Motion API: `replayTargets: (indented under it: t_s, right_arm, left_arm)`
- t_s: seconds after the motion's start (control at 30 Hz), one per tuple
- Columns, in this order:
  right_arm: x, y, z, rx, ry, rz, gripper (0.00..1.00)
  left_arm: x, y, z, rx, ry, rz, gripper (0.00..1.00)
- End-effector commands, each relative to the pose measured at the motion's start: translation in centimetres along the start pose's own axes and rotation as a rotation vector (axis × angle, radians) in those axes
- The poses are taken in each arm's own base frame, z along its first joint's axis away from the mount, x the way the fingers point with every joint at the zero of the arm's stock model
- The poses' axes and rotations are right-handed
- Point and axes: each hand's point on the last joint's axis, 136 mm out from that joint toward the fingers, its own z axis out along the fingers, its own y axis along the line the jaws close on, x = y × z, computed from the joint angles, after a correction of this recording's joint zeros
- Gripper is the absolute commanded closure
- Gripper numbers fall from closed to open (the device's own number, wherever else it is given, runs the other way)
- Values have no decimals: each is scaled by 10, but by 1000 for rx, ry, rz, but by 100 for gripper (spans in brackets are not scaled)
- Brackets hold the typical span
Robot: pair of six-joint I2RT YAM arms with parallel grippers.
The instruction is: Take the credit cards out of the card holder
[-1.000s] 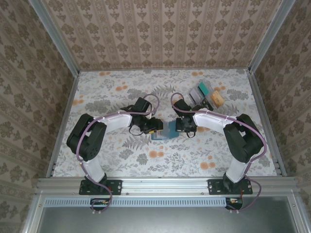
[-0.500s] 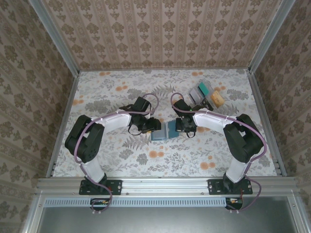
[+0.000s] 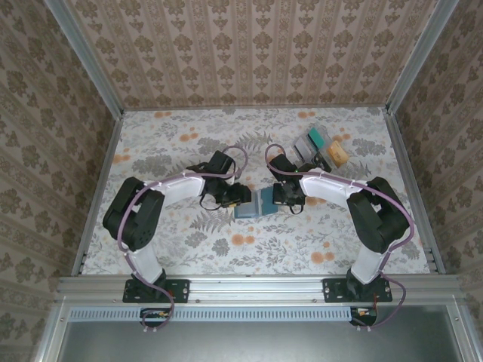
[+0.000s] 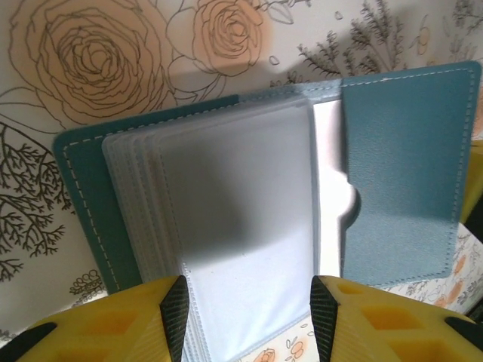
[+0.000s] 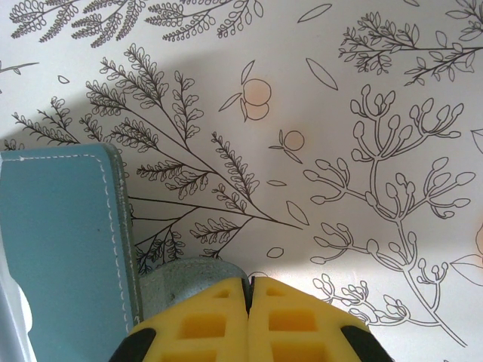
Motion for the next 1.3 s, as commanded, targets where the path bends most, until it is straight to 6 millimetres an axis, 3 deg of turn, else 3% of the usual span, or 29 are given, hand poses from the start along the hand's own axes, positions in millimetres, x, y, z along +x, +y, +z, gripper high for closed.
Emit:
replayTargets:
  t_s: [0.0, 0.73, 1.03, 1.27]
  right_arm:
    - [6, -4, 4, 24, 7, -3, 96]
    - [7, -5, 5, 25, 8, -1, 96]
    - [7, -5, 4, 23, 7, -1, 96]
    - [6, -5, 2, 23, 3, -1, 96]
  left_arm:
    - [-1, 2, 5, -5, 11, -9, 51]
    - [-1, -20, 5, 71, 10, 24, 51]
    - [-3, -37, 1, 107, 7, 80, 59]
    - [-4, -56, -3, 157, 0, 118, 60]
